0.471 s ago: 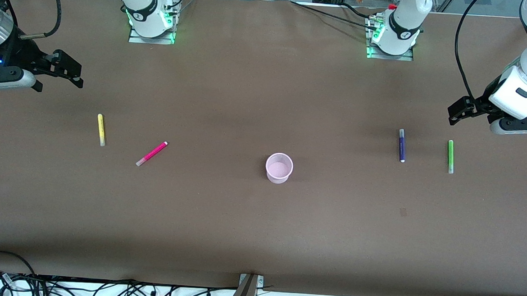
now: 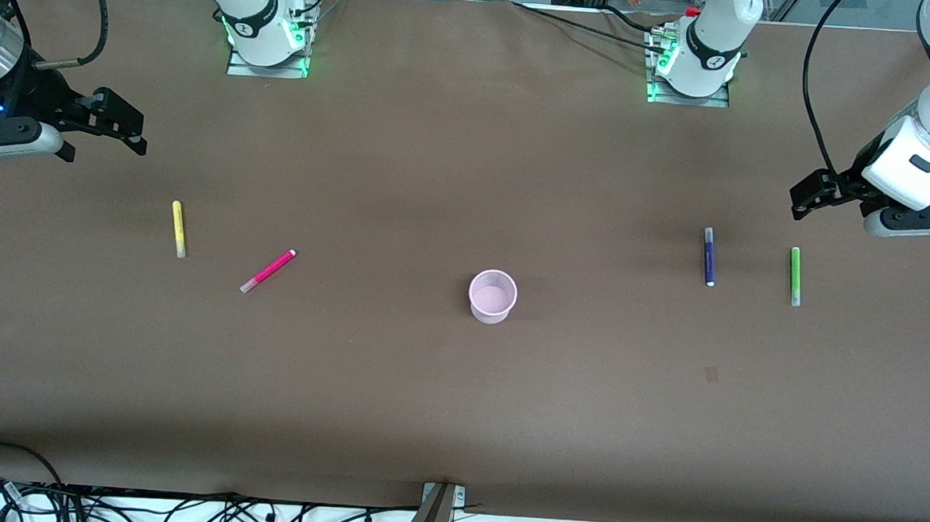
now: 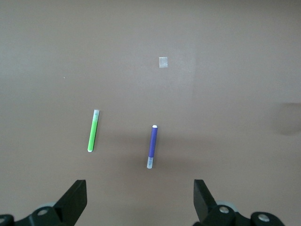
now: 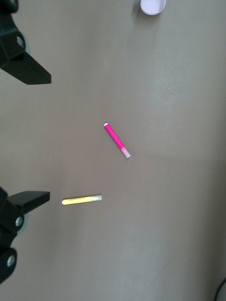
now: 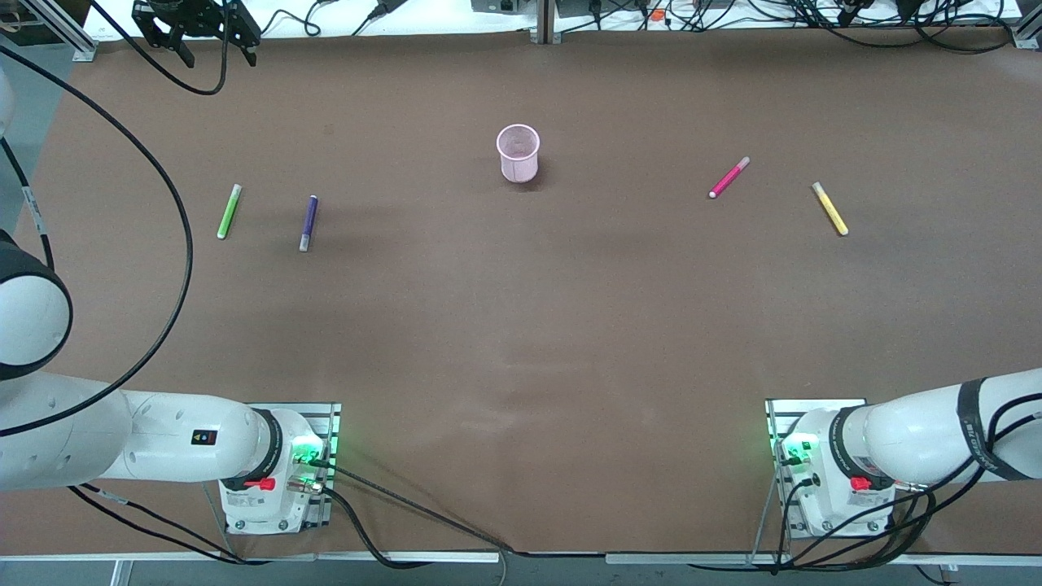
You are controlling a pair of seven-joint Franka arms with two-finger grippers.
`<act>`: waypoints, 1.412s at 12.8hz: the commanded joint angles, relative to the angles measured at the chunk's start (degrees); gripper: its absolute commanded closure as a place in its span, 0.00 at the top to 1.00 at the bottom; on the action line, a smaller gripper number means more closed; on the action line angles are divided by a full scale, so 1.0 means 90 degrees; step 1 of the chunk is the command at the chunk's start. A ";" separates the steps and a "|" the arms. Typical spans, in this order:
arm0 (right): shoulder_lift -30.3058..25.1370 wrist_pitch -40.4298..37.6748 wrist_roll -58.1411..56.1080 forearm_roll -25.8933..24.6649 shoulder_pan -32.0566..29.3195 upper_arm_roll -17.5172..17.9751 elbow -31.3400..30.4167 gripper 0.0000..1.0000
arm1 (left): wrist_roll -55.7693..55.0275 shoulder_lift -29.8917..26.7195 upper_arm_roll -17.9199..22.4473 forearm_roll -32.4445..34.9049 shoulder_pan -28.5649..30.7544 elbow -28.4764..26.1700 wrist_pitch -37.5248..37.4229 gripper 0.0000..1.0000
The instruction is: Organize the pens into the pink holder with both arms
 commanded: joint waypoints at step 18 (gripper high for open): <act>0.0002 -0.0076 -0.0026 -0.0058 0.0045 0.0038 0.0071 1.00 | 0.0444 0.2500 -0.0035 0.0019 0.0052 -0.0474 0.0770 1.00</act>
